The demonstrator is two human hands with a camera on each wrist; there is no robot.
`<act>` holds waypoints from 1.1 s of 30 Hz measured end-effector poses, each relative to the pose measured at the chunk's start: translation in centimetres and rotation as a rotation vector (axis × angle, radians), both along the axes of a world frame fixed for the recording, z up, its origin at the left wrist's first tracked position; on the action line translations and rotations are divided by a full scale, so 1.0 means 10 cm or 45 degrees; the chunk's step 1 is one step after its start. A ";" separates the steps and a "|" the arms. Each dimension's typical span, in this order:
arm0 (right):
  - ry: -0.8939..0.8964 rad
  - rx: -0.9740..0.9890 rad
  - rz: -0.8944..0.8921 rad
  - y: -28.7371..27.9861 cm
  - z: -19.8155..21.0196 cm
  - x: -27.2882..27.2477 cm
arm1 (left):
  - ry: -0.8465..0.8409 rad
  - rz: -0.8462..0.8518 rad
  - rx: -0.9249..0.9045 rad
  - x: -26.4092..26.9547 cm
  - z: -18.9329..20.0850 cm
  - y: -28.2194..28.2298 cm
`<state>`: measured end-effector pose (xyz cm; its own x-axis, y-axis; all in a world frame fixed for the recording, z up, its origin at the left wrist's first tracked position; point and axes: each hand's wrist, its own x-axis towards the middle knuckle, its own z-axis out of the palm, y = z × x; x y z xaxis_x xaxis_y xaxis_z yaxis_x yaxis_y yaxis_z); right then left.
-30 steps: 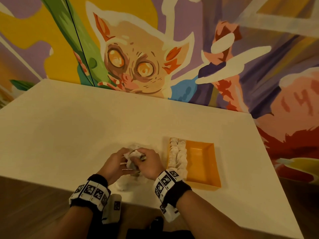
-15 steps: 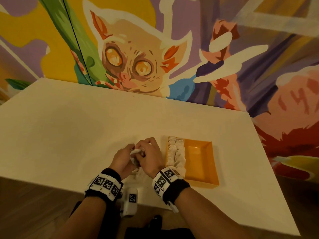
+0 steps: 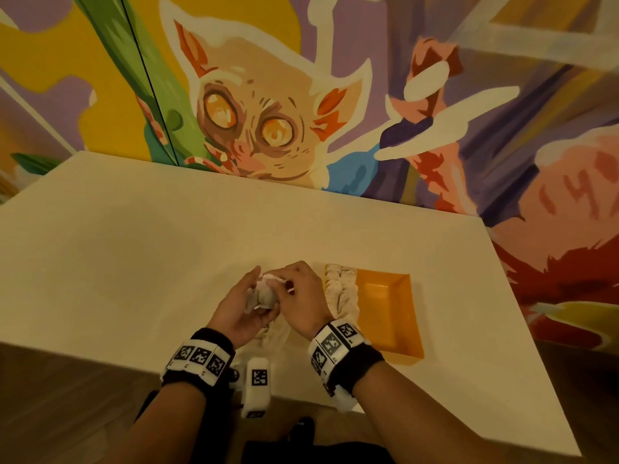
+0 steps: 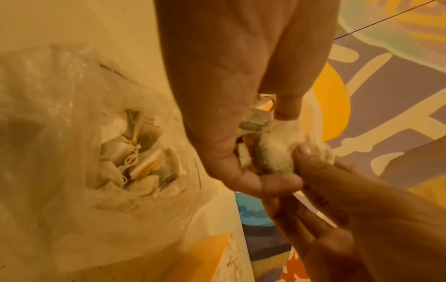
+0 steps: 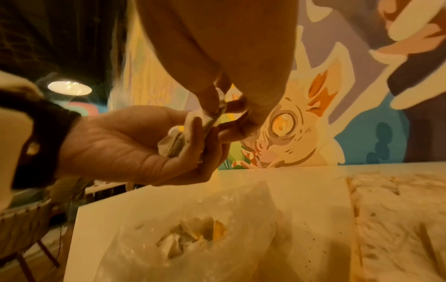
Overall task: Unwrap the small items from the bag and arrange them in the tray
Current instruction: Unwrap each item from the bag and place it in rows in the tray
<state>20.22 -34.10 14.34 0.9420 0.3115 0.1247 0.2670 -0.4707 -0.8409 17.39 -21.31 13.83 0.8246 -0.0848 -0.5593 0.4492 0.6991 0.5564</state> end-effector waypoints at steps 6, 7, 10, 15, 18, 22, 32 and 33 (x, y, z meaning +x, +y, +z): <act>0.138 0.298 -0.201 -0.10 0.10 0.11 | -0.117 -0.055 0.047 0.02 0.02 -0.02; 0.147 0.309 -0.203 -0.12 0.11 0.12 | -0.145 -0.062 0.072 0.01 0.02 -0.02; 0.152 0.322 -0.207 -0.18 0.12 0.16 | -0.220 -0.067 0.105 0.01 0.03 -0.02; 0.084 0.204 -0.162 -0.32 0.15 0.23 | -0.229 -0.063 0.298 0.03 0.01 -0.04; 0.090 0.158 -0.064 -0.36 0.16 0.22 | -0.235 -0.058 0.445 0.06 -0.01 -0.07; 0.252 0.188 -0.043 -0.44 0.16 0.21 | -0.277 -0.053 0.499 0.09 0.00 -0.15; 0.503 0.225 -0.046 -0.80 0.18 0.16 | -0.330 -0.120 0.596 0.12 -0.07 -0.50; 0.499 0.199 -0.066 -0.85 0.17 0.17 | -0.323 -0.135 0.607 0.12 -0.08 -0.54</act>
<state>21.93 -42.57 16.03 0.9415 0.2682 -0.2040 -0.1078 -0.3338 -0.9365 18.60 -26.68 13.00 0.9394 0.0392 -0.3405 0.3138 0.3013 0.9004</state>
